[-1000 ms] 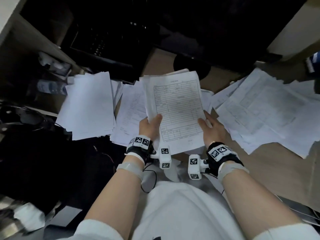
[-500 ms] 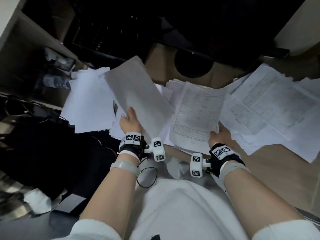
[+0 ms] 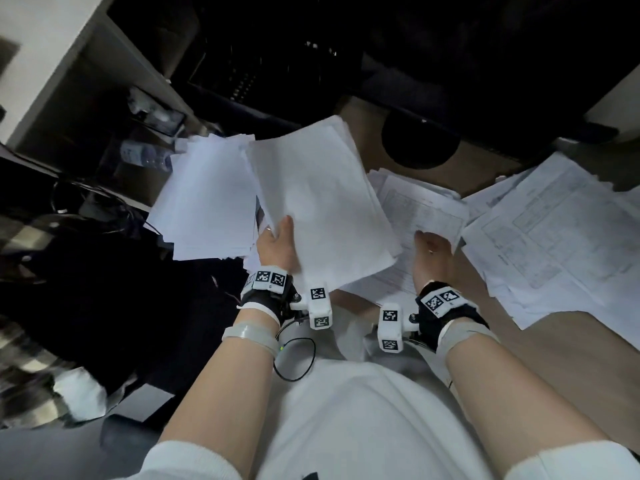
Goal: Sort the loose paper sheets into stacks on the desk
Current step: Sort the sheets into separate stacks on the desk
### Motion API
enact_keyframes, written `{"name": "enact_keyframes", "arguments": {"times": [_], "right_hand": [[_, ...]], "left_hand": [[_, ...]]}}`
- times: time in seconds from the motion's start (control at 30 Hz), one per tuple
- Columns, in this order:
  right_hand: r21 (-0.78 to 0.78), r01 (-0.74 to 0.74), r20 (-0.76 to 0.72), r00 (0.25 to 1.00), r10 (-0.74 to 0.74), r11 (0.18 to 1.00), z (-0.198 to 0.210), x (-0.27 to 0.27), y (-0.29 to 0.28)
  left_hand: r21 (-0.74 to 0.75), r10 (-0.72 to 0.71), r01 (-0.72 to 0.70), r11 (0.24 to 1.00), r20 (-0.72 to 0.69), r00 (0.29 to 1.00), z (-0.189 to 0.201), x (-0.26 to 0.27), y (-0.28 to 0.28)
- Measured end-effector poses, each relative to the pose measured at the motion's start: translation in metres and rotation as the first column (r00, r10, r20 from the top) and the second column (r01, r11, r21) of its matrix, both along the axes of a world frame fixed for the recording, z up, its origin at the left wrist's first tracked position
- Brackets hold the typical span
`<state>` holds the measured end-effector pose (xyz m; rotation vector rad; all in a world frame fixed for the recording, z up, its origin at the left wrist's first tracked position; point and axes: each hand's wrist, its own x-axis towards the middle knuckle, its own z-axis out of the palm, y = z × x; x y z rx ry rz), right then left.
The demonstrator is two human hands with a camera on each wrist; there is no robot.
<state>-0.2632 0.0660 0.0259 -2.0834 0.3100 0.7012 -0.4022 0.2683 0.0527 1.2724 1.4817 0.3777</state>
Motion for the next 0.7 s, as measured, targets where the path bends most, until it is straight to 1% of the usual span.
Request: {"name": "enact_keyframes", "arguments": {"times": [0.03, 0.07, 0.13, 0.23, 0.3, 0.37, 0.43, 0.47, 0.6, 0.7], "right_hand": [[0.079, -0.056, 0.000, 0.998, 0.057, 0.995, 0.004, -0.001, 0.011], [0.121, -0.129, 0.016, 0.992, 0.128, 0.984, 0.011, -0.003, 0.023], [0.166, -0.197, 0.045, 0.980, 0.192, 0.966, 0.014, -0.013, 0.040], [0.120, -0.243, 0.059, 0.970, 0.237, 0.963, 0.017, -0.033, 0.064], [0.089, -0.227, 0.043, 0.974, 0.224, 0.970, 0.019, -0.045, 0.079], [0.107, -0.184, -0.019, 0.982, 0.187, 0.977, 0.021, -0.054, 0.095], [0.120, -0.178, -0.069, 0.980, 0.187, 0.977, 0.024, -0.063, 0.110], [0.105, -0.189, -0.068, 0.978, 0.197, 0.976, 0.025, -0.068, 0.117], [0.016, -0.181, 0.018, 0.983, 0.181, 0.983, 0.023, -0.078, 0.135], [-0.002, -0.172, 0.026, 0.985, 0.172, 0.985, 0.026, -0.084, 0.141]], "left_hand": [[-0.018, -0.028, 0.028, 0.999, 0.004, 1.000, 0.000, -0.004, 0.003], [-0.028, -0.046, 0.046, 0.999, 0.013, 0.999, 0.000, -0.009, 0.008], [-0.060, -0.048, 0.051, 0.997, 0.051, 0.998, -0.001, -0.019, 0.018], [-0.106, -0.051, 0.063, 0.992, 0.106, 0.993, -0.005, -0.037, 0.038], [-0.123, -0.054, 0.071, 0.990, 0.136, 0.989, -0.006, -0.049, 0.052], [-0.145, -0.047, 0.069, 0.987, 0.154, 0.987, -0.005, -0.059, 0.066], [-0.156, -0.033, 0.064, 0.986, 0.192, 0.981, -0.006, -0.070, 0.077], [-0.155, -0.034, 0.067, 0.986, 0.206, 0.978, -0.006, -0.075, 0.083], [-0.151, -0.030, 0.061, 0.987, 0.204, 0.979, -0.010, -0.090, 0.099], [-0.150, -0.022, 0.059, 0.987, 0.232, 0.972, -0.009, -0.094, 0.107]]}}
